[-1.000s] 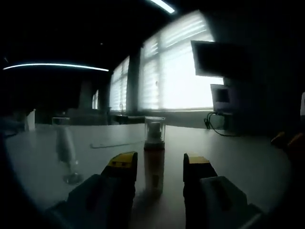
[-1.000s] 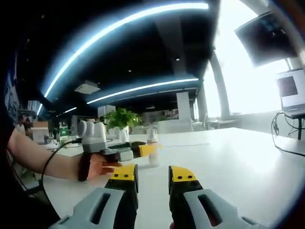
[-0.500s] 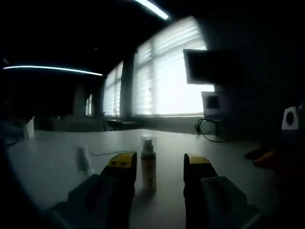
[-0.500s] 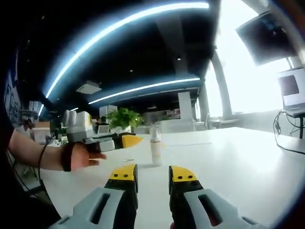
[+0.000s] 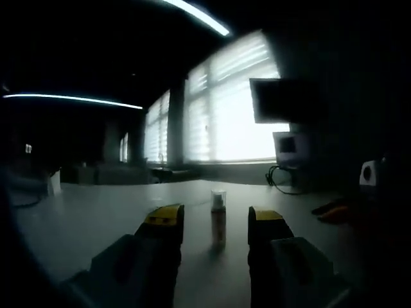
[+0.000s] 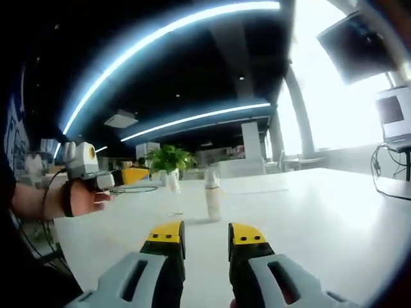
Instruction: Clamp pump bottle remove cover press pump head put on cover
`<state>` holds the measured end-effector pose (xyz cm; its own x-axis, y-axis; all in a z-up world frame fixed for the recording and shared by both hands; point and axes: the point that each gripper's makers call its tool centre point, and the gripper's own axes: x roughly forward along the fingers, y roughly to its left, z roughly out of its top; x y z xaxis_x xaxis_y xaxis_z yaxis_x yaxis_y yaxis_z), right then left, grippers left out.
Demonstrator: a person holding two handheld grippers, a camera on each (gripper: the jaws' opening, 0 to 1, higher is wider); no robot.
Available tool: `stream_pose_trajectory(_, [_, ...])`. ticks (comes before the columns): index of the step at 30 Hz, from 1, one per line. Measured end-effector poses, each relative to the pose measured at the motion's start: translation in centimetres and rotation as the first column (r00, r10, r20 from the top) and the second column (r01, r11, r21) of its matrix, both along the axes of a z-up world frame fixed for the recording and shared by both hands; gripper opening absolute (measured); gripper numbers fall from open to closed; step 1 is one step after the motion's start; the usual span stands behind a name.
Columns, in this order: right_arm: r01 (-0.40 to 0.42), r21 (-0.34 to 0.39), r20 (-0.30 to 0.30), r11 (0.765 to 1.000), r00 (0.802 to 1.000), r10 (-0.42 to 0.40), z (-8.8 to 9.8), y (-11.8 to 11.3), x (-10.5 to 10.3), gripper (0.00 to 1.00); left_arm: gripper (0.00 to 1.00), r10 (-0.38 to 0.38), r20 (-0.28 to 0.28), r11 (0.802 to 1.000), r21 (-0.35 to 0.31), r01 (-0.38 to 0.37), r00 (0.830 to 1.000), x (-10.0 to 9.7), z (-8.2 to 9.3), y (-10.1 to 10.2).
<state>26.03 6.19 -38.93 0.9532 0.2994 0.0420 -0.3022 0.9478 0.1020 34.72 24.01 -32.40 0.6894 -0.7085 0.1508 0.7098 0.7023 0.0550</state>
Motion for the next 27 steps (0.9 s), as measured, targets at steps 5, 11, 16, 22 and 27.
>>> stream_pose_trajectory(5, [-0.016, -0.001, 0.000, 1.000, 1.000, 0.016, -0.1, 0.5, 0.1, 0.22, 0.31, 0.014, 0.024, 1.000, 0.021, -0.015, 1.000, -1.4, -0.3, 2.1])
stream_pose_trajectory(11, [-0.036, -0.006, -0.008, 0.999, 0.999, 0.036, -0.6, 1.3, 0.1, 0.23, 0.31, 0.057, -0.033, 0.998, -0.030, -0.058, 0.998, -2.6, -2.1, 5.2])
stream_pose_trajectory(16, [-0.043, -0.009, -0.007, 0.999, 0.999, 0.043, -0.6, 1.5, -0.1, 0.23, 0.31, 0.078, -0.051, 0.996, -0.029, -0.080, 0.996, -3.5, -3.6, 6.6])
stream_pose_trajectory(22, [-0.056, -0.023, -0.004, 0.998, 0.998, 0.056, -0.7, 1.7, -0.1, 0.25, 0.31, 0.067, -0.037, 0.998, -0.001, -0.067, 0.997, -4.3, -4.4, 7.1])
stream_pose_trajectory(27, [-0.071, -0.074, 0.015, 0.995, 0.997, 0.072, -0.6, 1.7, 0.1, 0.26, 0.30, 0.068, -0.050, 0.997, -0.024, -0.070, 0.996, -4.8, -4.9, 7.9])
